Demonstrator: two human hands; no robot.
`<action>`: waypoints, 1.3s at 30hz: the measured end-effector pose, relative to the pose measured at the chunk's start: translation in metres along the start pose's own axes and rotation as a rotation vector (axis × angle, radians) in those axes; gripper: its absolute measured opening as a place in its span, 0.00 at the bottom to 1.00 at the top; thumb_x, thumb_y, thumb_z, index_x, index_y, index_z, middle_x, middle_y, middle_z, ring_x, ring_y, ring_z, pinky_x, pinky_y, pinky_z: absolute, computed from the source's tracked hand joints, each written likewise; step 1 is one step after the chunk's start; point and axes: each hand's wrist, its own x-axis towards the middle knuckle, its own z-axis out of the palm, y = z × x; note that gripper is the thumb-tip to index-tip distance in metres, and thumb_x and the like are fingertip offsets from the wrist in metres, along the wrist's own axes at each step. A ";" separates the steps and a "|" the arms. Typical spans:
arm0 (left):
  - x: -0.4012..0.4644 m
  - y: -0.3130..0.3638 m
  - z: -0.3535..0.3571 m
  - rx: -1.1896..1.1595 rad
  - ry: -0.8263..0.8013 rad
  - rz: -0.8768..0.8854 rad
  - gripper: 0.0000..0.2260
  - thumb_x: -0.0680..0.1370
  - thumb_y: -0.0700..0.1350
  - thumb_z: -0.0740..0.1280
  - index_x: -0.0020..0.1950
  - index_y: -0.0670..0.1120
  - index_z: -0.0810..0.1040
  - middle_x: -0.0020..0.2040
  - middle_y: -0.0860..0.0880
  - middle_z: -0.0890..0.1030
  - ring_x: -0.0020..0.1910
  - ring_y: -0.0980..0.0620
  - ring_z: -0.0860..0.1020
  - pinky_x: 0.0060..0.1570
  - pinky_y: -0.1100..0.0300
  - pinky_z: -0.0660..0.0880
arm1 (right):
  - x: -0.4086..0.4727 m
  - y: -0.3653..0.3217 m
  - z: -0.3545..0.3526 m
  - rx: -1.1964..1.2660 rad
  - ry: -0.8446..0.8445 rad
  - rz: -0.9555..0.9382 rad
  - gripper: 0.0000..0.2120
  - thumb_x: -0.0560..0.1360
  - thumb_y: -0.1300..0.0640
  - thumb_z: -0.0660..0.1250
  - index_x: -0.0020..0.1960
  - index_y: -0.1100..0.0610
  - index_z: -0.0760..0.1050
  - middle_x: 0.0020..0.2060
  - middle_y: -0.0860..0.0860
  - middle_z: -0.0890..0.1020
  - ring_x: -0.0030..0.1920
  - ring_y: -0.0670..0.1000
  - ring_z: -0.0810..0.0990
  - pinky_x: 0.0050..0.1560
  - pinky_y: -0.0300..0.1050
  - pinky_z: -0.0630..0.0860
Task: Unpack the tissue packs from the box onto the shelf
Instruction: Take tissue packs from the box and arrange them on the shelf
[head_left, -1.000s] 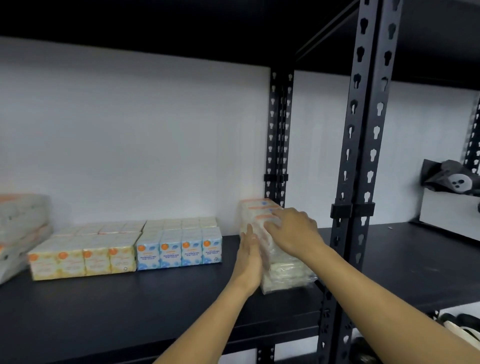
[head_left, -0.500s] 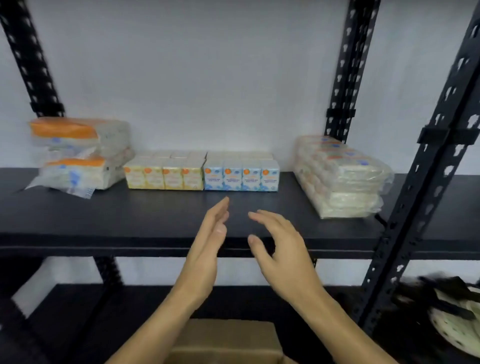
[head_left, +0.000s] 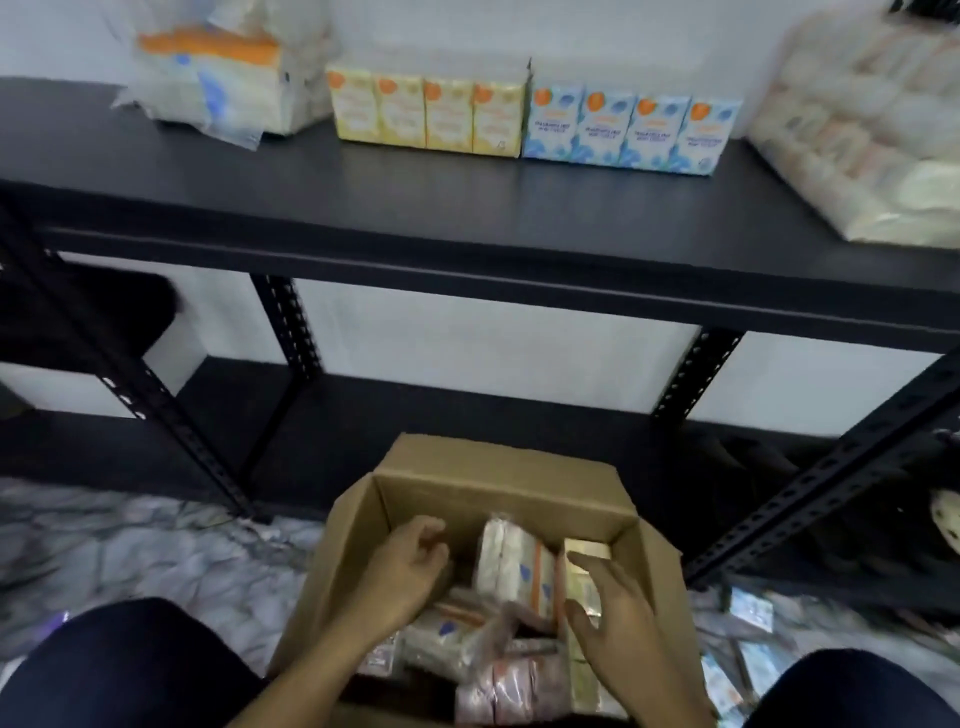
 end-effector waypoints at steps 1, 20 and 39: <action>0.003 -0.007 0.005 0.047 -0.015 -0.016 0.11 0.81 0.45 0.64 0.61 0.58 0.75 0.59 0.57 0.77 0.53 0.61 0.77 0.56 0.63 0.74 | 0.001 0.010 0.006 -0.013 -0.030 0.058 0.24 0.75 0.55 0.70 0.70 0.48 0.71 0.64 0.50 0.76 0.64 0.54 0.76 0.60 0.45 0.73; 0.043 -0.067 0.072 0.306 -0.291 -0.148 0.24 0.78 0.53 0.68 0.72 0.49 0.69 0.66 0.50 0.77 0.61 0.51 0.78 0.60 0.52 0.76 | 0.016 0.037 0.077 -0.473 -0.239 0.380 0.50 0.75 0.35 0.64 0.80 0.59 0.40 0.76 0.64 0.57 0.74 0.62 0.60 0.70 0.52 0.66; 0.085 -0.055 0.144 0.085 0.008 -0.278 0.32 0.69 0.50 0.78 0.66 0.49 0.65 0.61 0.47 0.80 0.58 0.45 0.80 0.54 0.47 0.80 | 0.021 0.050 0.102 -0.609 -0.153 0.335 0.47 0.59 0.51 0.81 0.71 0.69 0.67 0.58 0.65 0.75 0.50 0.63 0.78 0.45 0.54 0.80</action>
